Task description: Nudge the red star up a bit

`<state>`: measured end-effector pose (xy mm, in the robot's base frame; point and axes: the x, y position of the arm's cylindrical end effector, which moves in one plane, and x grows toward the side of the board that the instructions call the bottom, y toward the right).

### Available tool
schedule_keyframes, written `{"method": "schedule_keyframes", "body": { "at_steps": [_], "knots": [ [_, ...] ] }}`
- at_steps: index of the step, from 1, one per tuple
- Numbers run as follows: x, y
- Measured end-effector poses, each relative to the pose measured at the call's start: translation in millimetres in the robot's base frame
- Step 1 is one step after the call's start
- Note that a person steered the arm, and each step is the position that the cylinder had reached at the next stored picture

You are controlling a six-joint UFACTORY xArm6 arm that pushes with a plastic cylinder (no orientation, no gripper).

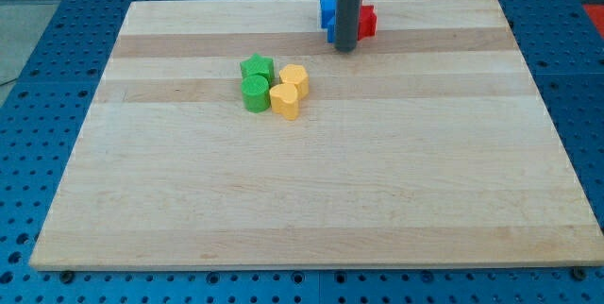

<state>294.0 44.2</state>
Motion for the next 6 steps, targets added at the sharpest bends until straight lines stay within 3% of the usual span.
{"method": "schedule_keyframes", "body": {
  "at_steps": [2,5,6],
  "knots": [
    [-11,10],
    [3,85],
    [-11,69]
  ]
}}
